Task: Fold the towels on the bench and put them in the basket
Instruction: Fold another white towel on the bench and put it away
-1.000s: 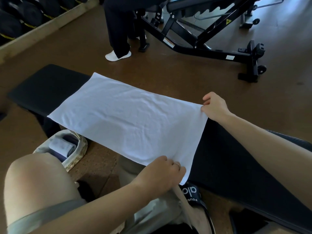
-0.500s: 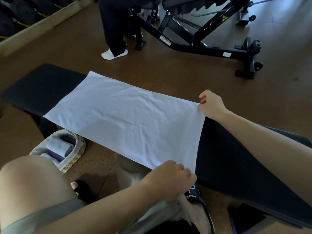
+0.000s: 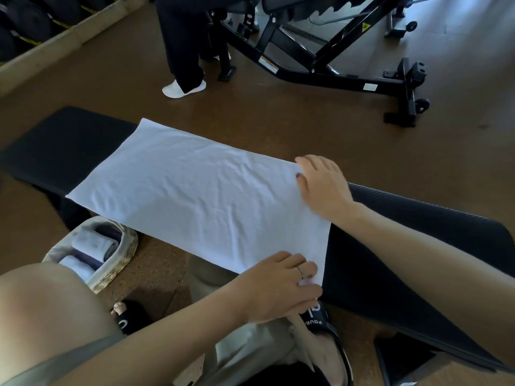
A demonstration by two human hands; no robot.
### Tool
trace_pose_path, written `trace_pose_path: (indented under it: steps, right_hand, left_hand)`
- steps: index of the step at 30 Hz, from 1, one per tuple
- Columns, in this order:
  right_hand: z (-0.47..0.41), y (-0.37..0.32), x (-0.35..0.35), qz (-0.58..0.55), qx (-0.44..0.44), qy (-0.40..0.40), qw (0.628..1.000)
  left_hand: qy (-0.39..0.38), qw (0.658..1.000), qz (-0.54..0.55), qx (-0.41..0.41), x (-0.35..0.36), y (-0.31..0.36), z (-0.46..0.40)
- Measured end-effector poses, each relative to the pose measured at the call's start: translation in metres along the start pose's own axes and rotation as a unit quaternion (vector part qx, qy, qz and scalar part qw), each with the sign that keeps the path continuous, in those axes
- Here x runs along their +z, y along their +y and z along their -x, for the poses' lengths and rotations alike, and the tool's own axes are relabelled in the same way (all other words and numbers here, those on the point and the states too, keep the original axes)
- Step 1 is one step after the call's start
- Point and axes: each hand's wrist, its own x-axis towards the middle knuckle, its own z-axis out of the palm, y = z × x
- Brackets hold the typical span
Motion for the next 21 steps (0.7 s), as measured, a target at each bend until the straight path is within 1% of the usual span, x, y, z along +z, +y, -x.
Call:
trace_pose_path:
  steps: [2,3,4,5,7,9,11,12,13,15,17,21]
  right_hand:
    - [0.006,-0.010,0.006,0.012,0.002,-0.066,0.998]
    - [0.010,-0.010,0.010,0.027,0.017,-0.100,0.994]
    - [0.013,-0.006,0.012,0.041,0.039,-0.125,0.990]
    - [0.016,-0.001,0.012,0.053,0.068,-0.140,0.986]
    - [0.018,0.003,0.008,0.077,0.109,-0.133,0.982]
    - [0.018,-0.004,0.004,0.082,0.087,-0.115,0.986]
    - [0.020,-0.013,0.004,0.065,0.051,-0.110,0.991]
    - [0.022,-0.014,0.004,0.058,0.046,-0.118,0.990]
    - [0.025,-0.014,0.006,0.056,0.052,-0.130,0.989]
    - [0.029,-0.007,0.007,0.066,0.080,-0.139,0.985]
    - [0.027,-0.005,0.007,0.069,0.104,-0.137,0.983]
    - [0.022,-0.012,0.008,0.046,0.081,-0.128,0.987]
  left_hand:
    - [0.007,1.000,0.018,0.014,0.000,-0.001,-0.006]
    - [0.005,0.999,0.030,0.015,0.001,-0.002,-0.007]
    - [0.002,0.999,0.035,0.004,0.003,-0.006,-0.007]
    - [-0.022,0.999,0.031,-0.024,0.007,-0.010,-0.006]
    - [-0.098,0.991,0.013,-0.094,0.016,-0.020,-0.001]
    - [-0.126,0.984,-0.016,-0.123,0.026,-0.025,0.001]
    - [-0.129,0.984,-0.022,-0.123,0.031,-0.022,0.000]
    - [-0.137,0.983,-0.015,-0.119,0.028,-0.021,-0.002]
    - [-0.138,0.984,-0.004,-0.117,0.024,-0.020,-0.002]
    - [-0.108,0.987,0.008,-0.120,0.019,-0.023,0.000]
    - [-0.087,0.988,-0.024,-0.122,0.021,-0.025,0.003]
    - [-0.103,0.988,-0.052,-0.099,0.030,-0.017,0.001]
